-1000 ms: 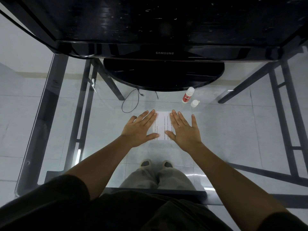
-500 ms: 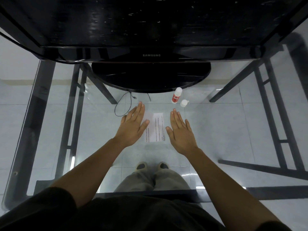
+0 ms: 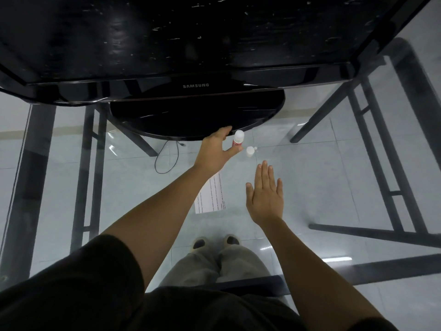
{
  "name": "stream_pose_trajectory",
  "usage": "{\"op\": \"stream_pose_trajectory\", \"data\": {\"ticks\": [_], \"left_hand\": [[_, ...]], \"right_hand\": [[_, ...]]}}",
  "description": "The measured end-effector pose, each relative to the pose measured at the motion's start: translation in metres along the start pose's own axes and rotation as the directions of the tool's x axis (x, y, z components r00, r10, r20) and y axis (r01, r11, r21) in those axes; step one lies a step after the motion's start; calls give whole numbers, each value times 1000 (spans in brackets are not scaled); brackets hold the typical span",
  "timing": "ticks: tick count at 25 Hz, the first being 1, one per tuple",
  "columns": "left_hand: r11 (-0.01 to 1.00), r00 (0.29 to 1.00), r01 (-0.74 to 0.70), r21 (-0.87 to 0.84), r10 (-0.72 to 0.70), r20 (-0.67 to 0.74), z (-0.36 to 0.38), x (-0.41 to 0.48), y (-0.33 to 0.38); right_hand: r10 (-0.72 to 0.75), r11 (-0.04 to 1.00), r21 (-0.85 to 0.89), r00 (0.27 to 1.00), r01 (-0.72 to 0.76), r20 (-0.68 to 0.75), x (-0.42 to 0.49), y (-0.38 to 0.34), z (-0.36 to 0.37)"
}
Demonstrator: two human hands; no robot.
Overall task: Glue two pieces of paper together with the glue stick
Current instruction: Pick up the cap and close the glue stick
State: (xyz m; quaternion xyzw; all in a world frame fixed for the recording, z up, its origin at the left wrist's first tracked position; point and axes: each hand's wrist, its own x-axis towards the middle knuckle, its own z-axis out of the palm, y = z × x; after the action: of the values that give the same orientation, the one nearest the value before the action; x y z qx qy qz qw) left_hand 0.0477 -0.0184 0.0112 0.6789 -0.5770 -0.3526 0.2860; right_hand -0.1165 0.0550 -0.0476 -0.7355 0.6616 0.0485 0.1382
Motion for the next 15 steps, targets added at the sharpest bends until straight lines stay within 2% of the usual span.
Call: {"op": "stream_pose_trajectory", "data": {"ticks": [5,10,13,15], "left_hand": [[994,994,-102,24,103,-47,3,2,2],[997,995,-38,-68,32,-90,-10,-8,11],[995,998,-33,-90,27,-65,-27,-20,14],[986,997,-32,-162,19,-80,-40,-30,17]], "right_hand": [[6,1000,-29,1000,-7,-23,2,2,6],[-18,999,-31,1000,19,10,2,2,3],[-33,991,130,999,31,17,3,3,-15],[-9,939,341,997,35,-79,7,0,-38]]}}
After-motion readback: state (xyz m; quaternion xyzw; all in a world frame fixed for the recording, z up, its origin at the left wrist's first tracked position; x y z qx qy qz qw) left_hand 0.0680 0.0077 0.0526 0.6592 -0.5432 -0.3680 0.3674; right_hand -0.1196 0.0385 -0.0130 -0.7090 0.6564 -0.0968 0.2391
